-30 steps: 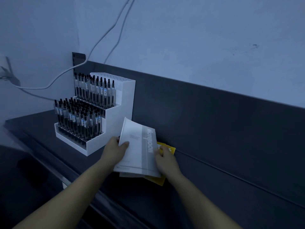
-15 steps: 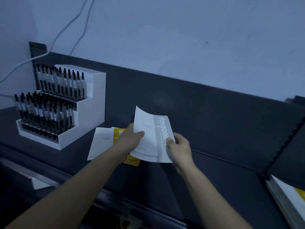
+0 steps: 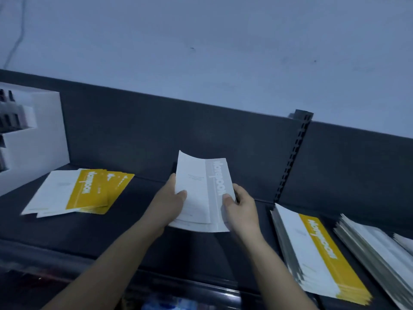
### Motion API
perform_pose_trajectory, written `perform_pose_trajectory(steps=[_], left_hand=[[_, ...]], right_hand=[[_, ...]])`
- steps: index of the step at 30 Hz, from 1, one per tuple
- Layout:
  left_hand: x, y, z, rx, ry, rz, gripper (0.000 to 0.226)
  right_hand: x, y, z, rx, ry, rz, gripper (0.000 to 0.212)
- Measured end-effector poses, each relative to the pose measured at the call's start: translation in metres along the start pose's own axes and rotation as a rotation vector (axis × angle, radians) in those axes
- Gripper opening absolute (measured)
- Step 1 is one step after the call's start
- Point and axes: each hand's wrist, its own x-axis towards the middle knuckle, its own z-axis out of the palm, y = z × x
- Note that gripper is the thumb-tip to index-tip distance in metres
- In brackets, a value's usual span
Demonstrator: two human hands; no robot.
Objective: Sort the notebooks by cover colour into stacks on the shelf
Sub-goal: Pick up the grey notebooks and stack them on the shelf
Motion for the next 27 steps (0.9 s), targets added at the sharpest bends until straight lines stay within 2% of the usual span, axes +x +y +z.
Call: perform_pose_trajectory(steps=[9, 12, 23, 27], left_hand=[[-0.041, 0.039, 0.120, -0.095, -0.007, 0.014, 0.038], [-0.048, 0.047, 0.153, -0.129, -0.031, 0.026, 0.039], [-0.052, 0.071, 0.255, -0.167, -0.237, 0.086, 0.040], [-0.057, 0.085, 0.295, -0.144, -0.305, 0.092, 0.052]], right_hand=[[-0.007, 0.030, -0.129, -0.108, 0.020, -0.039, 0.020], [-0.011, 0.041, -0.163, -0.134, 0.051, -0.030, 0.024], [-0.025, 0.067, -0.261, -0.189, 0.262, 0.042, 0.024], [-0.029, 0.073, -0.306, -0.180, 0.311, 0.051, 0.025]])
